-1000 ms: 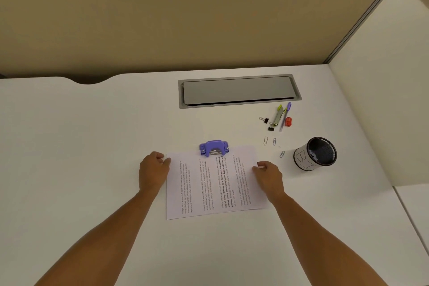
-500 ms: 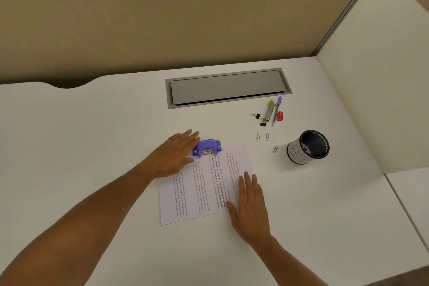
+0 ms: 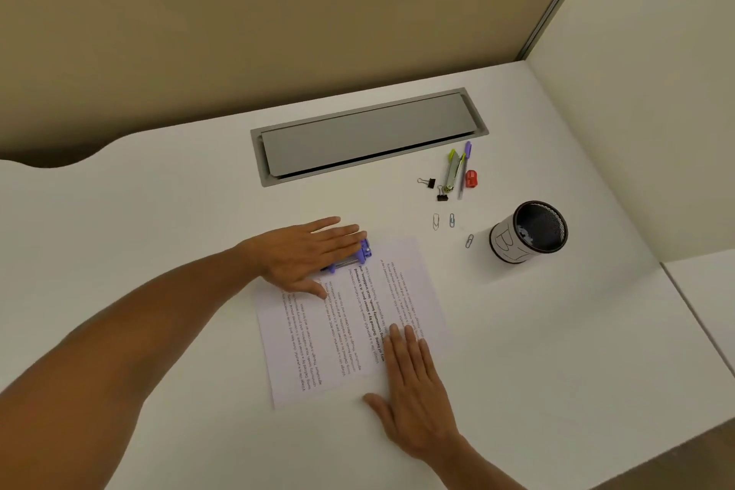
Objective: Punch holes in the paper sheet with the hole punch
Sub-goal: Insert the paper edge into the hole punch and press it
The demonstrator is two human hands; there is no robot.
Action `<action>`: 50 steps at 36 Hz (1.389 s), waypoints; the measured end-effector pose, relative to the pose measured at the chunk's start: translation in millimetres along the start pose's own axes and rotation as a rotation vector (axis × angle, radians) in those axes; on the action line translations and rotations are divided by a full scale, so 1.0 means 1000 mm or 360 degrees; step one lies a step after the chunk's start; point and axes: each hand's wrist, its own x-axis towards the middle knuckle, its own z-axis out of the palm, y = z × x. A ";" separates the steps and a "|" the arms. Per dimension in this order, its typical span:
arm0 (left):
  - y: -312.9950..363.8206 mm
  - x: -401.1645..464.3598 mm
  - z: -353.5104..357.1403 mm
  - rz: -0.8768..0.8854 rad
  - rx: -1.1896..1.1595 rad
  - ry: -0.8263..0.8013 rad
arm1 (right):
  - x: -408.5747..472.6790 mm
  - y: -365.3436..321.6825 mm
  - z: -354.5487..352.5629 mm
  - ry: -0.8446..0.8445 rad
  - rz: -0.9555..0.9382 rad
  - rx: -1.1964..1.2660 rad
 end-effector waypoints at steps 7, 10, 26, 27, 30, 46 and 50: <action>0.003 0.002 0.009 -0.0018 -0.0062 0.0071 | 0.002 -0.002 0.001 -0.0058 0.0009 -0.0027; 0.003 0.002 0.012 -0.0010 -0.0073 0.0093 | 0.002 -0.002 0.000 -0.0072 0.0019 -0.0026; -0.008 0.007 0.017 0.0075 -0.0059 0.0150 | 0.004 -0.001 -0.004 -0.0135 0.0041 -0.0003; -0.009 0.007 0.018 0.0083 -0.0091 0.0148 | 0.004 -0.001 -0.004 -0.0137 0.0043 0.0000; -0.012 0.010 0.024 0.0098 -0.0151 0.0166 | 0.004 -0.002 -0.003 -0.0156 0.0056 0.0012; -0.017 0.015 0.039 0.0142 -0.0278 0.0366 | 0.005 -0.001 0.000 -0.0195 0.0059 0.0003; -0.022 0.016 0.046 0.0076 -0.0254 0.0270 | 0.006 0.001 0.002 -0.0174 0.0059 0.0012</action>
